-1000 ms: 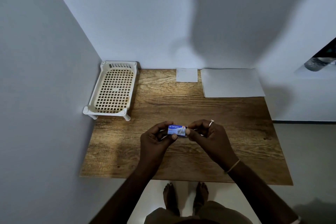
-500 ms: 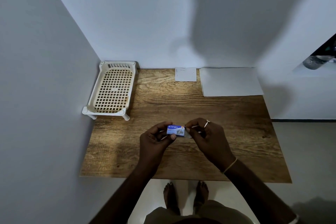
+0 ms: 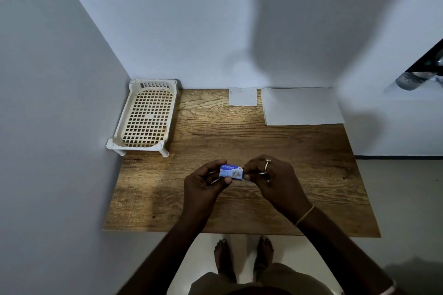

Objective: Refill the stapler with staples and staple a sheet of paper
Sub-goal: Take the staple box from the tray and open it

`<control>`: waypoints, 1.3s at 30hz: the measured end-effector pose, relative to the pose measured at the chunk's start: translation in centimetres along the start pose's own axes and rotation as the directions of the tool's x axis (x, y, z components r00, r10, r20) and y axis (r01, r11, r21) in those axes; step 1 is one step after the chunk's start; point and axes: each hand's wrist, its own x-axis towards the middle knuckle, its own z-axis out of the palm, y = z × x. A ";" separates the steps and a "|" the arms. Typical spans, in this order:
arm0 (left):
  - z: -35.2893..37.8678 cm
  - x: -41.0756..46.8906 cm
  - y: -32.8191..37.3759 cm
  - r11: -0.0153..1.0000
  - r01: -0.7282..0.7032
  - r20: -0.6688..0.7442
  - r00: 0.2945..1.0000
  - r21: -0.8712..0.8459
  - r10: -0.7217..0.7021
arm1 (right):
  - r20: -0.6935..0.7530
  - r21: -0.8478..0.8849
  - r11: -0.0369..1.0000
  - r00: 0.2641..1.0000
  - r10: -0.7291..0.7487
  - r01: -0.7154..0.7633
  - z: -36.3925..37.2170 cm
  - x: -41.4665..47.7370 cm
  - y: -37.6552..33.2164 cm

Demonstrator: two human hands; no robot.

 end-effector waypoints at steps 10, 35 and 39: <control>-0.1 -0.2 0.2 0.998 -0.035 0.009 0.999 0.056 0.034 | -0.037 0.186 0.968 0.984 0.176 -0.167 1.3 -1.0 0.9; 0.1 0.7 0.6 0.996 -0.061 0.011 0.998 0.065 0.061 | -0.068 0.638 0.728 0.923 0.379 -0.252 3.2 -1.5 2.0; 0.1 0.8 0.9 0.997 -0.060 0.013 0.998 0.055 0.059 | -0.034 0.659 0.701 0.919 0.392 -0.274 3.1 -1.6 2.1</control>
